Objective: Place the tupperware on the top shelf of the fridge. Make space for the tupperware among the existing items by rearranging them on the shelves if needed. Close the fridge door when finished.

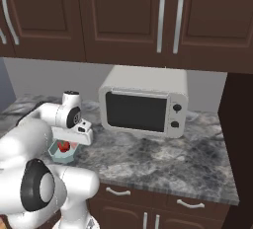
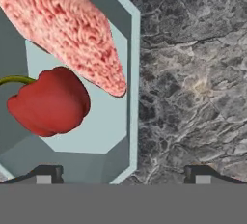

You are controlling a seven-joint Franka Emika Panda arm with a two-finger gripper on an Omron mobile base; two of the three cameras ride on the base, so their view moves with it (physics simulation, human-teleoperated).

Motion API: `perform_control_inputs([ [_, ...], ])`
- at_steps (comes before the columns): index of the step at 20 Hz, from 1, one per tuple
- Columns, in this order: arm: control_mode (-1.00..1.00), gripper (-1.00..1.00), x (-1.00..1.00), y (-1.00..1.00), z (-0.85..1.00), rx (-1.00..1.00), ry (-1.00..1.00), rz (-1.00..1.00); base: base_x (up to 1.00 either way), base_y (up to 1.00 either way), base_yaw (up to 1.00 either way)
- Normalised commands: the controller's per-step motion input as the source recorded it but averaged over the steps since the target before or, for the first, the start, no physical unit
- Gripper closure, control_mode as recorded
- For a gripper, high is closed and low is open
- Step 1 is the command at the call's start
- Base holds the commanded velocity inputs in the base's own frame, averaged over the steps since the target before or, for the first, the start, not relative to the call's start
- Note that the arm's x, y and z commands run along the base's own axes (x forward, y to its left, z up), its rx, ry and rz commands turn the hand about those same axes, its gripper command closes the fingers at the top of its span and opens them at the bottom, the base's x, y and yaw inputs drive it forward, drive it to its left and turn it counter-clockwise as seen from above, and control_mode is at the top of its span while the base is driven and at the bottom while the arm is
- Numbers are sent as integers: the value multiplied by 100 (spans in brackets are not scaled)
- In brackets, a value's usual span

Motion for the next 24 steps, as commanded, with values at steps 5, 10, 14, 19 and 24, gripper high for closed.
perform_control_inputs([
  [5, -100, -100, 13, 2, -38, 0, 0, 0, 0, 0, 0],
  [10, -100, -100, 11, 0, -32, 0, 0, 0, 0, 0, 0],
  [14, -100, 100, 12, 3, -36, 0, 0, 0, 0, 0, 0],
  [19, -100, 100, 3, 4, -20, 0, -7, 0, 0, 0, 0],
  [24, -100, 100, -12, 0, 0, 2, -8, 0, 0, 0, 0],
])
